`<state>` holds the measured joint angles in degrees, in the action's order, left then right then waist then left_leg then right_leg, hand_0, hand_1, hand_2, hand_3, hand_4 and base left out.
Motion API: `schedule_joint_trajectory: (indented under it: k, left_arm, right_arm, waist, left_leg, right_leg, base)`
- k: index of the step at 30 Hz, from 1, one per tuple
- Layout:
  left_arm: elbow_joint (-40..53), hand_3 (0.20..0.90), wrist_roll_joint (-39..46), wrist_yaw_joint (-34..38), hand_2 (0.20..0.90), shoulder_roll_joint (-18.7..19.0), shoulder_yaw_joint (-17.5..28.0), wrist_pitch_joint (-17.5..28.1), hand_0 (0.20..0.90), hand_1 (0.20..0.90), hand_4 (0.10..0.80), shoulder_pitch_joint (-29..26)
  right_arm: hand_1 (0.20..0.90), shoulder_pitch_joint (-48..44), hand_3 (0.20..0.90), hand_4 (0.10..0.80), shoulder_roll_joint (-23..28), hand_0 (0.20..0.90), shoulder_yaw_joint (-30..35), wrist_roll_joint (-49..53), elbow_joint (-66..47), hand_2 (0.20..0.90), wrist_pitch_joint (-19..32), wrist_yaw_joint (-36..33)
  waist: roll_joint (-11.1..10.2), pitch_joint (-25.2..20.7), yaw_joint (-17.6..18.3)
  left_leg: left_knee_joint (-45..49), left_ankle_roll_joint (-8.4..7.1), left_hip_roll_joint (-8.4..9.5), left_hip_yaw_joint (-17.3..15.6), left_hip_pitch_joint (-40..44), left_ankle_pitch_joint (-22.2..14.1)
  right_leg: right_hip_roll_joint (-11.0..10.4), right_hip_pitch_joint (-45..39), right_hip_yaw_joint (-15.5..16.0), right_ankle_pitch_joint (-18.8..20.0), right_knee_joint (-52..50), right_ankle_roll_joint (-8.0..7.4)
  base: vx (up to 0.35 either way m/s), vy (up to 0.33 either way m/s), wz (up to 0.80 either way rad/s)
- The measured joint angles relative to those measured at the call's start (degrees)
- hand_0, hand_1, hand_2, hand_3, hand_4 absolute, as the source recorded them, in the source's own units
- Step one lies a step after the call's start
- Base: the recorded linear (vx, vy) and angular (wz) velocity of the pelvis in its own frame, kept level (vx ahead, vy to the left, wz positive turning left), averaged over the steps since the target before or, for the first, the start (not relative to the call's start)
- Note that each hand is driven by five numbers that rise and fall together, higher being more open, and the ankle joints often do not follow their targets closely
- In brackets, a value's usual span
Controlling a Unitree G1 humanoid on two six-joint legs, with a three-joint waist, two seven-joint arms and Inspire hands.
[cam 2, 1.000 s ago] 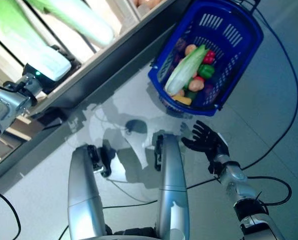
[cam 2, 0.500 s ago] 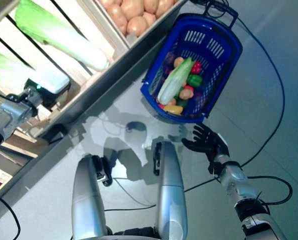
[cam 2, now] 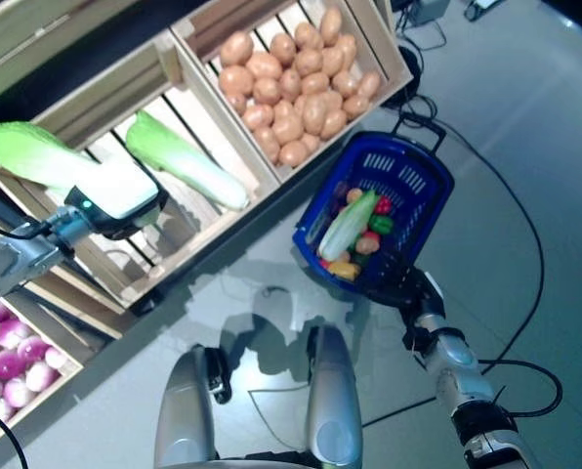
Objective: Put vegetables into the basket
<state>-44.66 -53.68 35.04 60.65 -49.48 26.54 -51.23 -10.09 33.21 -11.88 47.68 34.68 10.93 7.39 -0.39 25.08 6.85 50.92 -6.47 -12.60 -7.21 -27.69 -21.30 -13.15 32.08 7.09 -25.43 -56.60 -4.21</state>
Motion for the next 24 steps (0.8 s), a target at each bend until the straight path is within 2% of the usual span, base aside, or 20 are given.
schedule_joint_trajectory:
  k: [4, 7, 10, 12, 15, 16, 18, 19, 22, 24]
  left_arm:
    - [2.78, 0.300, 2.61, 1.05, 0.300, 0.01, 2.94, 1.99, 0.300, 0.300, 0.400, 1.34]
    - [5.42, 0.300, 8.10, 1.01, 0.300, -0.10, 6.56, 4.40, 0.300, 0.300, 0.400, 3.24]
    - [7.12, 0.300, 13.67, 1.05, 0.300, -1.70, 11.75, 6.92, 0.300, 0.300, 0.400, 8.10]
    - [8.10, 0.300, 16.41, 0.83, 0.300, -3.32, 13.55, 8.40, 0.300, 0.300, 0.400, 11.13]
    - [11.11, 0.300, 22.17, -0.94, 0.300, -5.27, 17.36, 10.04, 0.300, 0.300, 0.400, 15.89]
    - [12.18, 0.300, 25.46, -2.99, 0.300, -7.20, 19.81, 10.83, 0.300, 0.300, 0.400, 17.82]
    - [15.68, 0.300, 36.28, -9.06, 0.300, -14.48, 25.57, 11.64, 0.300, 0.300, 0.400, 22.63]
    - [16.39, 0.300, 38.09, -10.55, 0.300, -14.87, 25.50, 12.04, 0.300, 0.300, 0.400, 22.67]
    - [19.56, 0.300, 50.46, -19.31, 0.300, -22.98, 29.65, 11.66, 0.300, 0.300, 0.400, 25.33]
    - [19.91, 0.300, 55.84, -23.05, 0.300, -25.64, 29.86, 11.28, 0.300, 0.300, 0.400, 25.70]
  right_arm:
    - [0.900, 1.83, 0.900, 0.800, -1.42, 0.900, 0.07, -0.10, -0.29, 0.900, 0.10, -0.03]
    - [0.900, 3.66, 0.900, 0.800, -3.17, 0.900, 0.22, -0.47, -1.00, 0.900, 0.18, -0.04]
    - [0.900, 5.34, 0.900, 0.800, -4.94, 0.900, -0.09, -2.92, -1.42, 0.900, 0.23, -0.07]
    - [0.900, 6.65, 0.900, 0.800, -5.65, 0.900, -0.22, -5.17, -1.53, 0.900, 0.24, -0.06]
    - [0.900, 7.84, 0.900, 0.800, -6.88, 0.900, -0.49, -7.10, -2.52, 0.900, 0.41, -0.05]
    - [0.900, 8.33, 0.900, 0.800, -7.03, 0.900, -1.21, -7.99, -3.19, 0.900, 0.66, 0.01]
    - [0.900, 8.89, 0.900, 0.800, -7.06, 0.900, -3.14, -11.87, -4.38, 0.900, 1.34, 0.43]
    - [0.900, 8.86, 0.900, 0.800, -7.11, 0.900, -3.69, -12.47, -4.77, 0.900, 1.74, 0.60]
    - [0.900, 8.17, 0.900, 0.800, -7.04, 0.900, -5.65, -16.01, -5.99, 0.900, 3.11, 3.05]
    - [0.900, 6.43, 0.900, 0.800, -7.02, 0.900, -6.85, -16.00, -6.22, 0.900, 3.18, 5.76]
  waist:
    - [-0.05, -1.67, 0.04]
    - [-0.08, -2.91, 0.02]
    - [0.21, -5.68, -0.05]
    - [0.52, -8.60, -0.09]
    - [0.54, -10.56, -0.35]
    - [0.71, -11.51, -0.47]
    - [1.64, -13.16, -1.05]
    - [1.53, -13.66, -1.55]
    - [1.87, -15.29, -2.81]
    - [1.74, -16.64, -3.12]
  left_leg:
    - [-6.10, 0.17, 0.75, -1.17, 4.74, 2.17]
    - [-13.86, 0.02, 1.22, -1.49, 9.60, 5.53]
    - [-21.42, -0.26, 1.90, -2.09, 15.61, 8.10]
    - [-25.71, -0.37, 1.98, -2.56, 18.55, 9.69]
    - [-32.22, -0.63, 2.23, -2.81, 23.79, 12.22]
    - [-34.87, -0.61, 2.49, -2.80, 25.41, 13.31]
    - [-42.03, -0.54, 2.65, -2.67, 30.00, 16.36]
    - [-42.67, -0.53, 2.72, -2.66, 30.16, 16.58]
    - [-46.62, -0.09, 3.14, -2.59, 32.77, 18.40]
    - [-48.29, 0.38, 3.73, -2.58, 33.55, 19.17]
  right_leg:
    - [0.08, -4.29, 0.32, 1.80, 5.18, -0.47]
    - [0.90, -8.93, 1.61, 4.59, 12.04, -0.46]
    - [1.74, -14.11, 2.14, 6.46, 18.07, -0.66]
    - [2.28, -16.92, 2.84, 7.54, 21.68, -0.79]
    - [3.26, -21.25, 3.16, 9.40, 26.94, -0.89]
    - [3.54, -22.57, 3.37, 10.09, 28.86, -1.02]
    - [4.64, -27.02, 4.29, 12.47, 34.72, -1.44]
    - [4.77, -27.02, 4.37, 12.60, 35.06, -1.51]
    - [5.28, -29.99, 4.73, 14.73, 39.57, -2.19]
    - [5.20, -31.14, 4.70, 15.92, 41.93, -2.76]
  base:
    - [0.041, -0.032, -0.01]
    - [0.069, -0.050, 0.02]
    - [0.092, -0.065, -0.05]
    - [0.079, -0.051, 0.00]
    - [0.088, -0.060, -0.04]
    - [0.083, -0.048, 0.03]
    - [0.085, -0.070, 0.10]
    - [0.056, -0.074, 0.08]
    - [0.035, -0.051, 0.04]
    - [0.027, -0.057, 0.03]
